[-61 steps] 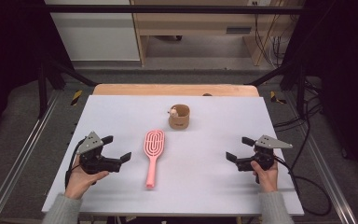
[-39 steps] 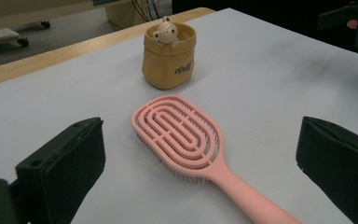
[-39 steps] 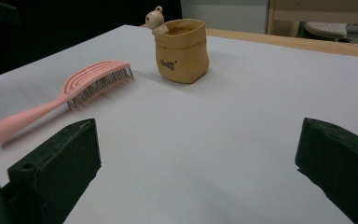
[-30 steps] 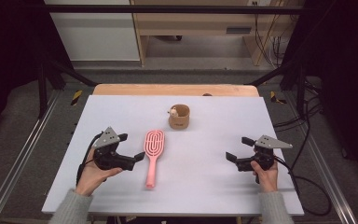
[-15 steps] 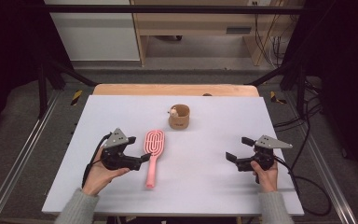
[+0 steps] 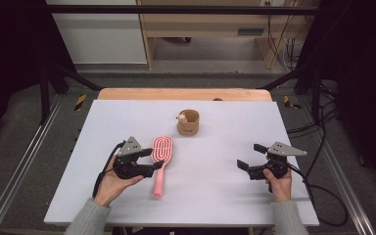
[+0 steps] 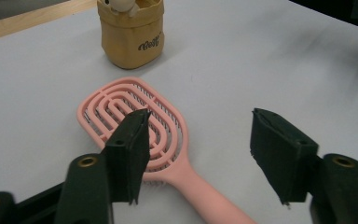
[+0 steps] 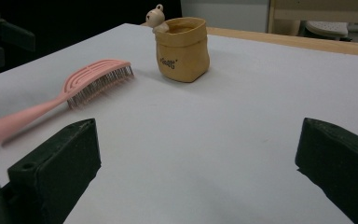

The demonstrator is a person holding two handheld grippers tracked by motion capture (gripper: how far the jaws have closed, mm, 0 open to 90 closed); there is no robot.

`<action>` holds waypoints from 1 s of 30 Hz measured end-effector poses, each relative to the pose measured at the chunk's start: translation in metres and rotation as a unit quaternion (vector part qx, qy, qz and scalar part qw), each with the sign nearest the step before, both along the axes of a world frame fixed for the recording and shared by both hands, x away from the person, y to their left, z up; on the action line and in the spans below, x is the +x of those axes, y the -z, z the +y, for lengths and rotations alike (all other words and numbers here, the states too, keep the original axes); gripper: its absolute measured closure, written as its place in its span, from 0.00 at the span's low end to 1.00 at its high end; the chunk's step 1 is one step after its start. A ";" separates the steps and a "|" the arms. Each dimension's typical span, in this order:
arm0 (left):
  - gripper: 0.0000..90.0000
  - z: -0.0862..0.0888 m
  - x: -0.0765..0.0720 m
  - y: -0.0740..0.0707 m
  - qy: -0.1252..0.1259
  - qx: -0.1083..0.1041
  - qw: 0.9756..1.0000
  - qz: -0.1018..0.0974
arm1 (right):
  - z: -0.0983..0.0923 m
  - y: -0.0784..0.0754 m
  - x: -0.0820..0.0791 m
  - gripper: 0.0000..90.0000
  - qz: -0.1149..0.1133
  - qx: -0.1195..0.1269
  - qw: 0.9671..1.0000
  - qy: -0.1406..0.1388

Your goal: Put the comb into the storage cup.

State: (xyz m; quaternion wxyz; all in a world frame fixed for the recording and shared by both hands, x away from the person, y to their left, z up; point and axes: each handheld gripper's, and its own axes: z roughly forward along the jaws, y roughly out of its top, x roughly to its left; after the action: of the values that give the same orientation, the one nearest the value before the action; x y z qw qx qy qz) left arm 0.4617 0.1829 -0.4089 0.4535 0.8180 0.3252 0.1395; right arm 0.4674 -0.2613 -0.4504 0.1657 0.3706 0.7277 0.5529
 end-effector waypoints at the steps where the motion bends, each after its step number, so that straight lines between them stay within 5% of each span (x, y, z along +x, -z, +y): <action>1: 0.46 -0.001 0.000 0.001 0.001 0.001 1.000 0.001 | 0.000 0.000 0.000 0.00 0.000 0.000 1.000 0.000; 15: 0.74 -0.014 -0.002 0.003 0.006 0.022 0.999 0.024 | 0.000 0.000 0.000 0.00 0.000 -0.001 1.000 0.000; 30: 0.93 -0.027 -0.005 0.013 0.018 0.039 0.998 0.050 | 0.000 0.000 0.000 0.00 0.000 -0.001 1.000 0.000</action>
State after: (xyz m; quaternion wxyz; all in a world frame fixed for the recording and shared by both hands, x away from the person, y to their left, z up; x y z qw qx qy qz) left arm 0.4565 0.1558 -0.4223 0.4068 0.8468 0.3271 0.1024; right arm 0.4673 -0.2617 -0.4504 0.1662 0.3701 0.7281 0.5525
